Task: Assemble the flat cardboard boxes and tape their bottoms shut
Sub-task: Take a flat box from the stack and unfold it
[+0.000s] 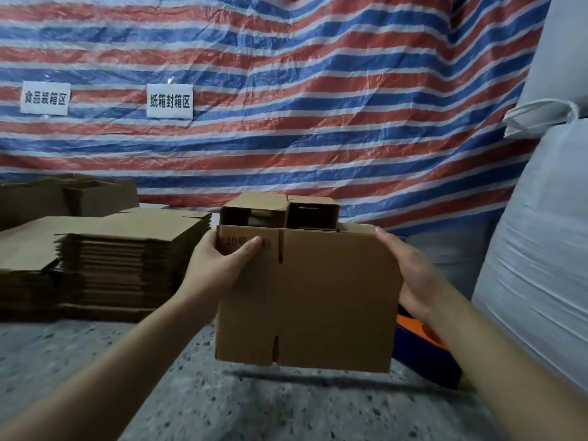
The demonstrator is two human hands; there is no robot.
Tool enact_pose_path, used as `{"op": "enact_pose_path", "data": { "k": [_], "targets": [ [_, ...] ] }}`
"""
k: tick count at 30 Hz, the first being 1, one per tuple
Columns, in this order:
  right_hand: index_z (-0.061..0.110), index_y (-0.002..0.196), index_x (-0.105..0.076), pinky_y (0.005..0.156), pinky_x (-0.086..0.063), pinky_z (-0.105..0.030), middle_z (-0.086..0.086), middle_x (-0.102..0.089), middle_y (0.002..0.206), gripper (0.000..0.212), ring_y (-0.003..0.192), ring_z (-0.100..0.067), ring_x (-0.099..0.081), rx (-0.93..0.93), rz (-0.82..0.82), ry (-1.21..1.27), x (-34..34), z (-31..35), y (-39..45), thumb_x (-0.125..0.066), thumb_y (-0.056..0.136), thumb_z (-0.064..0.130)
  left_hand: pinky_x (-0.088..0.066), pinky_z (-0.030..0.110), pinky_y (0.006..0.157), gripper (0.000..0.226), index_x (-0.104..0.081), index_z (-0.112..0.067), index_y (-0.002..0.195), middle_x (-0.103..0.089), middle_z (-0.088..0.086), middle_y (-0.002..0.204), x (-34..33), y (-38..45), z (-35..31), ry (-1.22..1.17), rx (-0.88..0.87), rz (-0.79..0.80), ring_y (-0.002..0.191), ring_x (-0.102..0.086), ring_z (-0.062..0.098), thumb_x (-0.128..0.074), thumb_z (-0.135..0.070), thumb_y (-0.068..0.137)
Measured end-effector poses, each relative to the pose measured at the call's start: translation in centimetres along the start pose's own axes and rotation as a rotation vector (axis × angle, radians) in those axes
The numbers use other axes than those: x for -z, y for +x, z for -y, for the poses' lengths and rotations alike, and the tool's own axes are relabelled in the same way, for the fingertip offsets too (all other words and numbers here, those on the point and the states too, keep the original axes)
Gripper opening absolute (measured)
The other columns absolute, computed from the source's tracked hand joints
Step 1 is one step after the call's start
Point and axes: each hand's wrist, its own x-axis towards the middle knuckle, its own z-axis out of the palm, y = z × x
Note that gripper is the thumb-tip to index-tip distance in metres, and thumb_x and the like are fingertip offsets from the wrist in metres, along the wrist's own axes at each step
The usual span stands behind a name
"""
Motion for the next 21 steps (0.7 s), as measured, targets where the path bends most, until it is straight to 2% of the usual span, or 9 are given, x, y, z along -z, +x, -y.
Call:
{"op": "enact_pose_path", "data": {
  "k": [5, 7, 9, 10, 12, 13, 15, 19, 21],
  "targets": [
    [0.019, 0.112, -0.076, 0.098, -0.049, -0.049, -0.011, -0.075, 0.113, 0.040, 0.112, -0.030, -0.069, -0.047, 0.023, 0.010, 0.4, -2.2, -0.7, -0.059, 0.091, 0.050, -0.051, 0.028, 0.070, 0.031, -0.061, -0.028, 0.105, -0.069, -0.002, 0.101, -0.3, -0.8, 2.0, 0.001, 0.063, -0.027, 0.095, -0.066, 0.015, -0.069, -0.049, 0.084],
    [0.026, 0.113, -0.076, 0.099, -0.048, -0.047, -0.009, -0.073, 0.120, 0.043, 0.116, -0.027, -0.067, -0.041, 0.076, 0.010, 0.9, -2.4, -0.6, -0.052, 0.094, 0.056, -0.048, 0.028, 0.068, 0.029, -0.060, -0.030, 0.102, -0.069, -0.002, 0.100, -0.5, -0.6, 1.9, 0.002, 0.092, -0.029, 0.094, -0.065, 0.014, -0.065, -0.053, 0.086],
    [0.027, 0.122, -0.073, 0.100, -0.050, -0.046, -0.011, -0.069, 0.128, 0.058, 0.120, -0.027, -0.065, -0.070, 0.142, 0.092, 1.9, -2.5, -0.4, -0.043, 0.094, 0.068, -0.044, 0.026, 0.065, 0.028, -0.056, -0.031, 0.099, -0.067, -0.002, 0.100, -0.6, -0.3, 1.5, 0.020, 0.145, -0.016, 0.093, -0.063, 0.013, -0.062, -0.056, 0.087],
    [0.024, 0.126, -0.071, 0.098, -0.052, -0.044, -0.013, -0.069, 0.127, 0.069, 0.117, -0.028, -0.067, -0.106, 0.152, 0.164, 2.3, -2.4, -0.2, -0.042, 0.090, 0.075, -0.043, 0.025, 0.065, 0.029, -0.056, -0.031, 0.099, -0.067, -0.002, 0.100, -0.7, -0.1, 1.3, 0.027, 0.164, -0.001, 0.093, -0.062, 0.013, -0.062, -0.057, 0.087],
    [0.014, 0.128, -0.069, 0.084, -0.056, -0.035, -0.014, -0.071, 0.108, 0.082, 0.096, -0.025, -0.069, -0.190, 0.163, 0.268, 2.9, -2.1, 0.0, -0.048, 0.083, 0.080, -0.043, 0.026, 0.065, 0.037, -0.059, -0.028, 0.105, -0.068, -0.001, 0.101, -0.7, 0.1, 1.0, 0.024, 0.183, 0.030, 0.093, -0.063, 0.014, -0.062, -0.059, 0.086],
    [0.011, 0.126, -0.070, 0.078, -0.056, -0.034, -0.011, -0.071, 0.102, 0.082, 0.089, -0.022, -0.068, -0.217, 0.174, 0.284, 3.1, -2.1, 0.2, -0.053, 0.082, 0.078, -0.044, 0.027, 0.065, 0.042, -0.061, -0.025, 0.108, -0.070, 0.000, 0.101, -0.8, 0.1, 0.9, 0.016, 0.192, 0.037, 0.094, -0.064, 0.016, -0.062, -0.060, 0.085],
    [0.013, 0.121, -0.074, 0.075, -0.055, -0.034, -0.009, -0.071, 0.099, 0.072, 0.088, -0.021, -0.067, -0.229, 0.205, 0.281, 3.1, -2.3, 0.6, -0.060, 0.080, 0.071, -0.048, 0.030, 0.066, 0.046, -0.061, -0.023, 0.112, -0.070, 0.002, 0.101, -1.0, 0.1, 0.8, -0.012, 0.212, 0.019, 0.094, -0.066, 0.019, -0.065, -0.059, 0.084],
    [0.009, 0.108, -0.072, 0.073, -0.057, -0.038, -0.010, -0.066, 0.093, 0.054, 0.085, -0.023, -0.066, -0.240, 0.240, 0.301, 2.6, -2.5, 1.0, -0.065, 0.082, 0.055, -0.055, 0.041, 0.082, 0.048, -0.058, -0.019, 0.113, -0.068, 0.006, 0.104, -1.7, 0.0, 1.1, -0.056, 0.203, -0.072, 0.095, -0.066, 0.021, -0.069, -0.055, 0.083],
    [0.010, 0.093, -0.068, 0.069, -0.056, -0.037, -0.008, -0.061, 0.085, 0.044, 0.076, -0.021, -0.063, -0.249, 0.247, 0.276, 2.2, -2.6, 0.9, -0.065, 0.080, 0.051, -0.054, 0.034, 0.072, 0.049, -0.053, -0.021, 0.113, -0.066, 0.004, 0.103, -2.0, -0.1, 1.2, -0.088, 0.179, -0.114, 0.092, -0.064, 0.017, -0.070, -0.055, 0.082]
  ]
}}
